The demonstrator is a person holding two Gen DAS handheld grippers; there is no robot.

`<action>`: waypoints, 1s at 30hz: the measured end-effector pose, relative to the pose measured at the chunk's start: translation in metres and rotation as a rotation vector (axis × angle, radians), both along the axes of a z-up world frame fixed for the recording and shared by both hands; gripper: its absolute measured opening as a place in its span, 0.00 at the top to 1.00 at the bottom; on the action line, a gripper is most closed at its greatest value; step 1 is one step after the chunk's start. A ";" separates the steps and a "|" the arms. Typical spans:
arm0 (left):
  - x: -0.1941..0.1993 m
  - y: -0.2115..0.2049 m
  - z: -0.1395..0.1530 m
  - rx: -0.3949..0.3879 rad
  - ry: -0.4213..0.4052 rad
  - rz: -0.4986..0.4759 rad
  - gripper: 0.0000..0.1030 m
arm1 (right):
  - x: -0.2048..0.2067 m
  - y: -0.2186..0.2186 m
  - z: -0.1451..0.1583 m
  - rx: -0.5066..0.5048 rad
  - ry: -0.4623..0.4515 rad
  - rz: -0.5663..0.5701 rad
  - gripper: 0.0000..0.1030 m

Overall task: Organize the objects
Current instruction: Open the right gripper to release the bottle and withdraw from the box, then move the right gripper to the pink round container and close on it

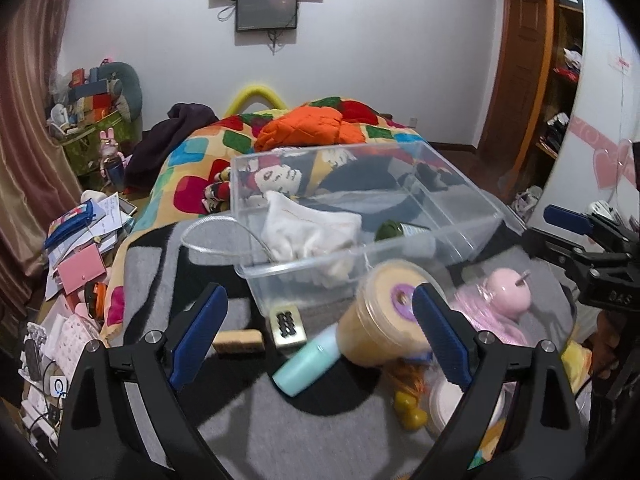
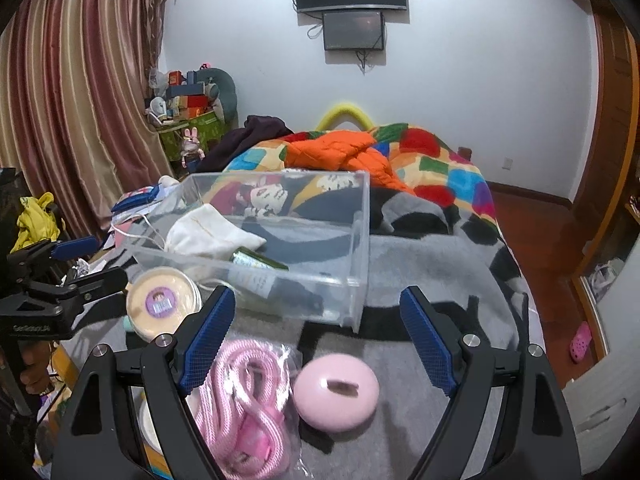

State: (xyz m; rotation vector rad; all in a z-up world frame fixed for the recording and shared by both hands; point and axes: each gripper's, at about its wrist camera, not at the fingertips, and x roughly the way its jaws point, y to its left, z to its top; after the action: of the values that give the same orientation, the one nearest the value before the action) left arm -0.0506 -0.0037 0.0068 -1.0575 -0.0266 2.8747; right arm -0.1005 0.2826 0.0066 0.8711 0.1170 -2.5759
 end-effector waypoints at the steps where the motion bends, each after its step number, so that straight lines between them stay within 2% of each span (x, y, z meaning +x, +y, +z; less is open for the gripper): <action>1: 0.002 0.002 -0.001 0.000 -0.003 -0.005 0.08 | 0.001 0.002 -0.002 0.001 -0.007 -0.005 0.20; 9: 0.012 0.006 -0.016 0.011 -0.043 -0.030 0.08 | 0.009 0.013 -0.017 0.012 -0.051 -0.030 0.20; 18: 0.008 0.013 -0.043 0.016 -0.135 -0.048 0.08 | 0.015 0.021 -0.036 0.009 -0.112 -0.047 0.20; 30: -0.006 0.025 -0.056 0.004 -0.165 -0.059 0.08 | 0.016 0.024 -0.055 0.014 -0.174 -0.062 0.20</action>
State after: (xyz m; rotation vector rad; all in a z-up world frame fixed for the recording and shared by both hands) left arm -0.0569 0.0212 -0.0491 -1.2697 -0.0111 2.7264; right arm -0.0848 0.3067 -0.0480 1.1164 0.0583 -2.5444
